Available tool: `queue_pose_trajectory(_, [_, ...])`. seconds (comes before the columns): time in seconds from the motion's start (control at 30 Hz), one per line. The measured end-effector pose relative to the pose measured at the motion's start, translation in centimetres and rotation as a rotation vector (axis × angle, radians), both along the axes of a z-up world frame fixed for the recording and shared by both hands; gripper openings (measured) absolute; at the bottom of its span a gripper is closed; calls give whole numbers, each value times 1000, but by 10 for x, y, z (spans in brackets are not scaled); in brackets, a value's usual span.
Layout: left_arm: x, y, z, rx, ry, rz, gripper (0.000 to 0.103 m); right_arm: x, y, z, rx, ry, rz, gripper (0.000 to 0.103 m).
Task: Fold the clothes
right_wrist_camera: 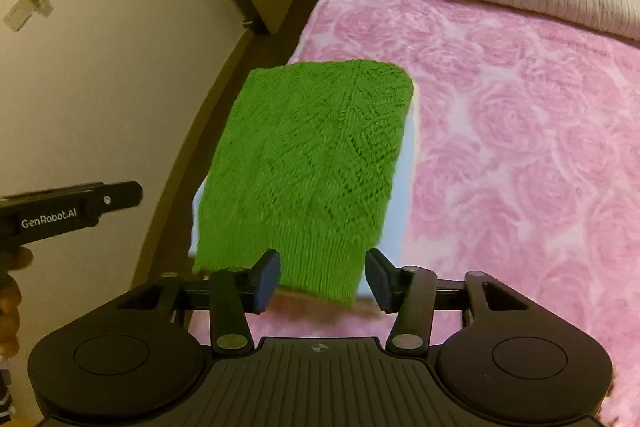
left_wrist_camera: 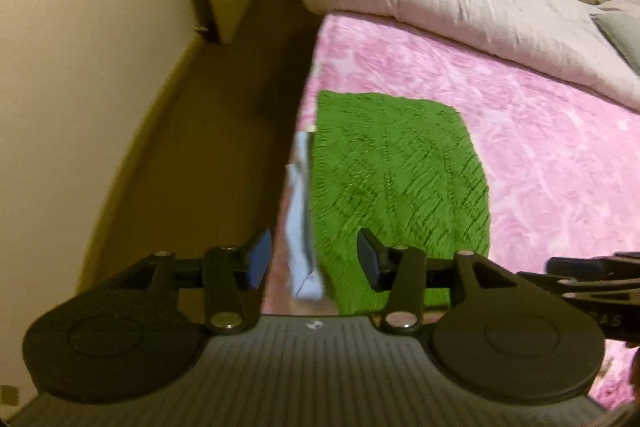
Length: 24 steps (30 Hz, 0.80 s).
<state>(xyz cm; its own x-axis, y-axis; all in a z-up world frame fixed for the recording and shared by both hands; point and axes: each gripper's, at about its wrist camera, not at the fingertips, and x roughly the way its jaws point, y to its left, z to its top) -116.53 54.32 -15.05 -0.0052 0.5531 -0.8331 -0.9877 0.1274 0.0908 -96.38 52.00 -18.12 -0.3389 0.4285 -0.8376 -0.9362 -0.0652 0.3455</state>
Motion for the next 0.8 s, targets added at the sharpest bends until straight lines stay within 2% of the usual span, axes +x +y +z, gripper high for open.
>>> queue_pose_trajectory(0.07, [6,-22,11,27,30,24,47,3,-16,13,36,-16,38,53])
queue_pose_trajectory(0.17, [13,-55,28,60,18,65,54,6,-39,35,108,-68,96,53])
queue_pose_trajectory(0.43, [32,-119,66,78,-223,119,52,38,-93,85,247,-94,133,54])
queue_pose_trajectory(0.5, [44,-127,73,80,-215,116,48,51,-103,94,261,-63,122,54])
queue_pose_trajectory(0.6, [64,-139,82,94,-159,100,47,69,-115,103,266,-30,112,54])
queue_pose_trajectory(0.8, [92,-162,93,95,-123,156,47,103,-126,108,194,17,111,54])
